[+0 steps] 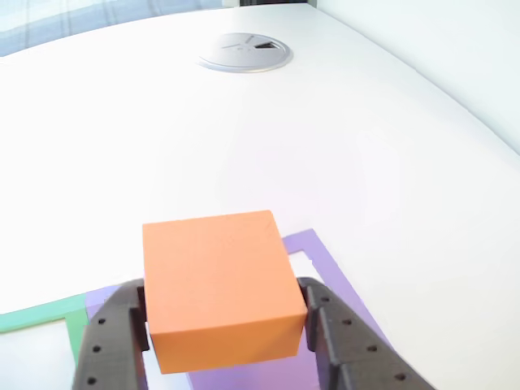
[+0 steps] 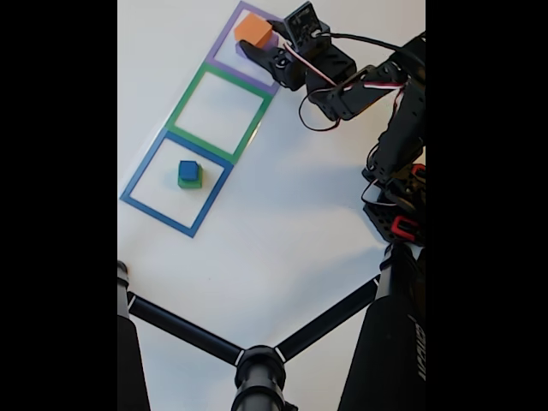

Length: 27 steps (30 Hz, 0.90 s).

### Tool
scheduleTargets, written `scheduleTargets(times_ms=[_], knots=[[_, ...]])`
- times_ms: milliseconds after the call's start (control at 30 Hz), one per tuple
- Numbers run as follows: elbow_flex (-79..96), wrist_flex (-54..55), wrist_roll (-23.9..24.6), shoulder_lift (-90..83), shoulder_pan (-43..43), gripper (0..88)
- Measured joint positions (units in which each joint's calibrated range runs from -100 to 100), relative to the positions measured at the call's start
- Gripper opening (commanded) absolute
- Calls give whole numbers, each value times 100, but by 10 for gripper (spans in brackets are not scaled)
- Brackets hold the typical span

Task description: Tower of hanoi

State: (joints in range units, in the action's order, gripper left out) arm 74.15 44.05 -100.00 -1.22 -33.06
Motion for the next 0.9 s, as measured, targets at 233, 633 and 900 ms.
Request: scheduleTargets(times_ms=[233, 633, 900], knots=[[35, -2563, 18, -2516, 47, 113], [-4002, -9875, 36, -4930, 655, 107], [-7154, -13301, 0, -5116, 1369, 106]])
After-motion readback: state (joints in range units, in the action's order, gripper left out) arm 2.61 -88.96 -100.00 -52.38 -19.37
